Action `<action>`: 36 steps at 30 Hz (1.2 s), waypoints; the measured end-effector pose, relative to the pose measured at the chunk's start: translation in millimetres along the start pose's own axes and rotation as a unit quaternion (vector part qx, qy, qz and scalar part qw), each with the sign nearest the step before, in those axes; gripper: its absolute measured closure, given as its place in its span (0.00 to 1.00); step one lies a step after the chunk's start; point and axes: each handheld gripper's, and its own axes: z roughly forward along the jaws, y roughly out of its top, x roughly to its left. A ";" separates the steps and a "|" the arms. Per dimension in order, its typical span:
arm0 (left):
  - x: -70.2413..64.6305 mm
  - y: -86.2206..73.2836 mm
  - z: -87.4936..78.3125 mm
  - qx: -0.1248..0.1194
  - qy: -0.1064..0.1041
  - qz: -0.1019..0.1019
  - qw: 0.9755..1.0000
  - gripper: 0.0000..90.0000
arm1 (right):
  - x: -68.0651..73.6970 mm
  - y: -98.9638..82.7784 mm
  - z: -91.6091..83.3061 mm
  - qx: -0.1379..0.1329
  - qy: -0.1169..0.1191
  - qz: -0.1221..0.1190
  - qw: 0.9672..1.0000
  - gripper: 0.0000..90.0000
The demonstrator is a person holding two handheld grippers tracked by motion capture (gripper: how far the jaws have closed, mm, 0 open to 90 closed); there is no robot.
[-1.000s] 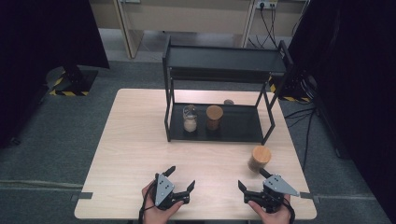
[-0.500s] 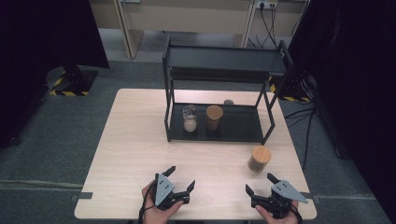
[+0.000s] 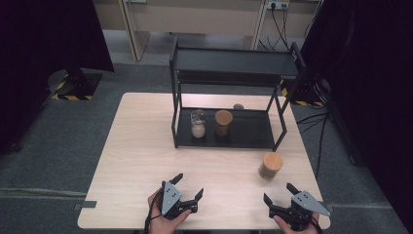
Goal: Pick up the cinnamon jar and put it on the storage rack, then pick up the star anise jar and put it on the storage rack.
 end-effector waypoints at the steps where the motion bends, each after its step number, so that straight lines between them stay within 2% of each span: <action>1: -0.1 0.0 0.0 0.000 0.000 0.000 1.000 0.14 | -0.7 -0.3 -0.8 0.001 -0.001 0.000 1.000 0.04; 13: 0.1 0.0 0.1 0.001 0.000 -0.001 1.000 0.14 | -11.4 -7.1 -6.8 0.002 -0.017 0.012 1.000 0.04; 23: 0.6 0.1 0.3 0.001 0.000 -0.003 1.000 0.14 | -14.1 -2.6 -6.2 -0.004 -0.019 0.014 1.000 0.04; 30: 0.5 0.0 0.2 0.000 0.000 -0.003 1.000 0.14 | -16.1 2.1 -1.5 -0.006 -0.018 0.011 1.000 0.04; 36: 0.3 -0.2 -0.3 -0.002 0.000 -0.002 1.000 0.14 | -17.8 10.9 8.5 -0.010 -0.019 0.000 1.000 0.04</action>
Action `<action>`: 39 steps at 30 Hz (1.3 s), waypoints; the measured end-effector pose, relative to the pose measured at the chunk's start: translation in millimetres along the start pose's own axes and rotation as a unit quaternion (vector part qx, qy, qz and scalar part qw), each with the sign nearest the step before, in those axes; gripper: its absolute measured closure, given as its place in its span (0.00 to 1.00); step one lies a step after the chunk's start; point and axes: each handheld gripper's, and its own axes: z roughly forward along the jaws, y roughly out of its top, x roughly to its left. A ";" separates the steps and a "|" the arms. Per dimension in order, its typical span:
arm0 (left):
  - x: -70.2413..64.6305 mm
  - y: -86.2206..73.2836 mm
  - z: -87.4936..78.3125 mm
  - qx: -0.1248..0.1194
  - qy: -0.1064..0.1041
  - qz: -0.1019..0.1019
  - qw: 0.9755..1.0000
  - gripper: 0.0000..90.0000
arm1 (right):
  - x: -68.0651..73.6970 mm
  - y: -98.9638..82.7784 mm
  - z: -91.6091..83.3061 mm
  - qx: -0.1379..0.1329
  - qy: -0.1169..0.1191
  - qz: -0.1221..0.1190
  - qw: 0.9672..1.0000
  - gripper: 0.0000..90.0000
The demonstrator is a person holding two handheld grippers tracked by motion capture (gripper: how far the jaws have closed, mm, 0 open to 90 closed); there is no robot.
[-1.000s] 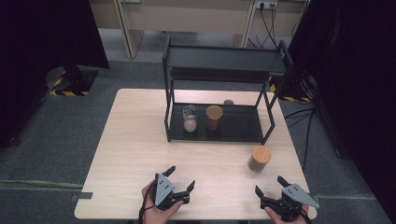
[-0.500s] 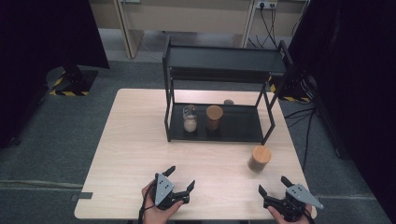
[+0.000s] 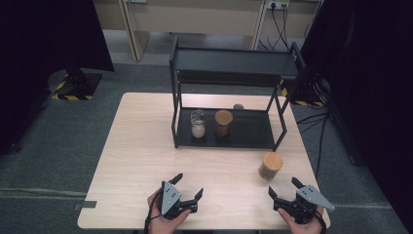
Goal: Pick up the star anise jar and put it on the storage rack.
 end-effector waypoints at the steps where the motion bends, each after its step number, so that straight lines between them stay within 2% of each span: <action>1: 0.0 0.0 0.0 0.000 0.000 0.000 1.000 0.14 | -0.8 1.8 2.8 0.000 -0.002 -0.004 1.000 0.04; 7: 0.4 0.1 0.3 0.001 -0.001 -0.002 1.000 0.13 | -5.9 10.8 20.1 0.005 -0.011 -0.008 1.000 0.05; 10: 0.1 0.1 0.3 0.001 -0.002 0.000 1.000 0.13 | -9.6 15.2 34.4 0.012 -0.014 -0.011 1.000 0.07; 14: 0.6 0.1 0.1 0.000 -0.002 -0.002 1.000 0.13 | -11.5 18.8 42.7 0.014 -0.017 -0.015 1.000 0.09; 18: 0.7 0.1 0.0 0.000 -0.002 -0.002 1.000 0.13 | -13.9 23.1 53.7 0.019 -0.010 -0.016 1.000 0.16; 30: 1.0 0.1 0.1 0.000 -0.003 -0.004 1.000 0.13 | -18.6 21.6 65.6 0.027 0.003 -0.020 0.999 0.28; 39: 1.3 0.1 0.1 0.000 -0.003 -0.005 1.000 0.13 | -19.0 19.8 67.3 0.020 0.004 -0.024 1.000 0.29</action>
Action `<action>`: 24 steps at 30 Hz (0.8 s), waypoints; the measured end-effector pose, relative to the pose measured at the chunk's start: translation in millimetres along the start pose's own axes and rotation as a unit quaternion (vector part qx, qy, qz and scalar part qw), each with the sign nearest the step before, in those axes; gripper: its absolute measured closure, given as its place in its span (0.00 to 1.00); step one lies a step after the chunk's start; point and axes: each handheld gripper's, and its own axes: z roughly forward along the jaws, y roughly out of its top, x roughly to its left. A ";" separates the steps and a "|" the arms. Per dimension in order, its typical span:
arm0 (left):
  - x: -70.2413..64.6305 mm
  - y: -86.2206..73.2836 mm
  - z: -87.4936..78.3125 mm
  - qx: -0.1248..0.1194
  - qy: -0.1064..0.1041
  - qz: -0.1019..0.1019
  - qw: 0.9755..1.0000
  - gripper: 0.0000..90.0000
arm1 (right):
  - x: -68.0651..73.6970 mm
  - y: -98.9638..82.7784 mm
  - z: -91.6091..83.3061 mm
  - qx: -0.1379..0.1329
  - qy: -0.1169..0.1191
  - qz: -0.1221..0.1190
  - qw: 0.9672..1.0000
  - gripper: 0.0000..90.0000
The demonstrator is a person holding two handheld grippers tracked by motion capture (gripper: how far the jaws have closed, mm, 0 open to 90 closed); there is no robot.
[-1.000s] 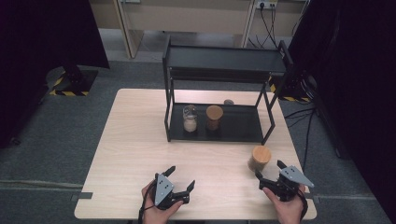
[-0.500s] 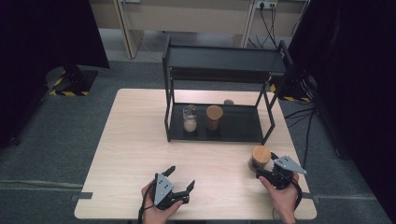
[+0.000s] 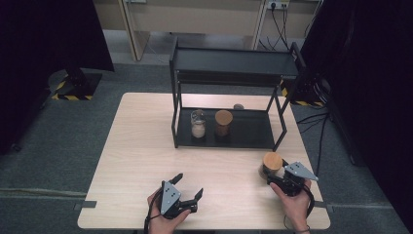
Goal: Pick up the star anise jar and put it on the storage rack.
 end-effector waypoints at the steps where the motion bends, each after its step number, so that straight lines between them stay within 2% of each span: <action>1: 0.2 0.0 0.1 0.001 0.000 -0.001 1.000 0.13 | 0.4 -0.1 0.0 -0.001 -0.001 -0.001 1.000 0.29; 6: 0.3 0.1 0.1 0.001 -0.001 -0.001 1.000 0.13 | 3.7 2.5 -2.2 -0.015 -0.006 -0.009 1.000 0.29; 11: 0.1 0.0 0.1 0.000 0.000 0.000 1.000 0.13 | 9.3 16.5 -6.2 -0.034 -0.006 -0.017 0.999 0.29; 24: 0.5 0.0 0.1 0.000 -0.001 -0.002 1.000 0.13 | 15.1 38.9 0.3 -0.054 -0.010 -0.020 0.998 0.29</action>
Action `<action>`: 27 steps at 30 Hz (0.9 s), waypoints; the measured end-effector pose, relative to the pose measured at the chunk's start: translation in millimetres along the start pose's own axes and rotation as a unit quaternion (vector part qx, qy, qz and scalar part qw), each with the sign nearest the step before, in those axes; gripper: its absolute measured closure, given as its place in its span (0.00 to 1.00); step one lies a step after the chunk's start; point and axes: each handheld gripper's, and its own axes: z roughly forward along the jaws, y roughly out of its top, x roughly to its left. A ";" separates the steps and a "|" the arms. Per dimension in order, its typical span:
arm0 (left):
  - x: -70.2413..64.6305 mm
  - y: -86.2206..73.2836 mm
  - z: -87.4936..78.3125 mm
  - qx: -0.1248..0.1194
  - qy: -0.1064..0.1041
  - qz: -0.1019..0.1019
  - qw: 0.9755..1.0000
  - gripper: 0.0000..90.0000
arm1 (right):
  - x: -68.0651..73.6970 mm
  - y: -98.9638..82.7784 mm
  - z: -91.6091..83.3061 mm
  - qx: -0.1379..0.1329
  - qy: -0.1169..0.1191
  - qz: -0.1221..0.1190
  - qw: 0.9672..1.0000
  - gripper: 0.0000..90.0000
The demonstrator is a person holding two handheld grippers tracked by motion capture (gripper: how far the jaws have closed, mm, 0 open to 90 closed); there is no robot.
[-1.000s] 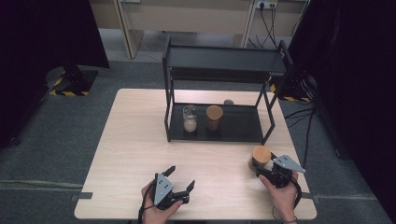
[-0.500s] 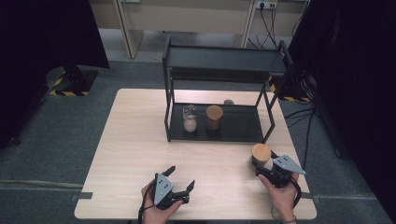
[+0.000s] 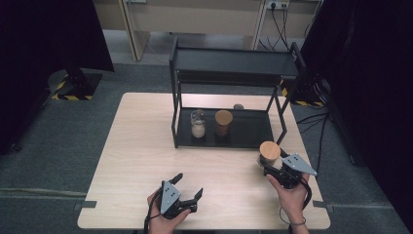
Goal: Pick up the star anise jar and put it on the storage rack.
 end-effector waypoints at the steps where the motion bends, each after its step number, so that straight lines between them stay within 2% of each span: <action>1: 0.0 0.0 0.0 0.000 0.000 0.000 1.000 0.13 | 0.4 1.6 1.0 -0.001 0.000 0.000 1.000 0.29; 27: 0.5 -0.1 -0.2 -0.001 -0.001 -0.003 1.000 0.13 | 7.2 33.0 32.9 -0.017 -0.005 0.007 1.000 0.29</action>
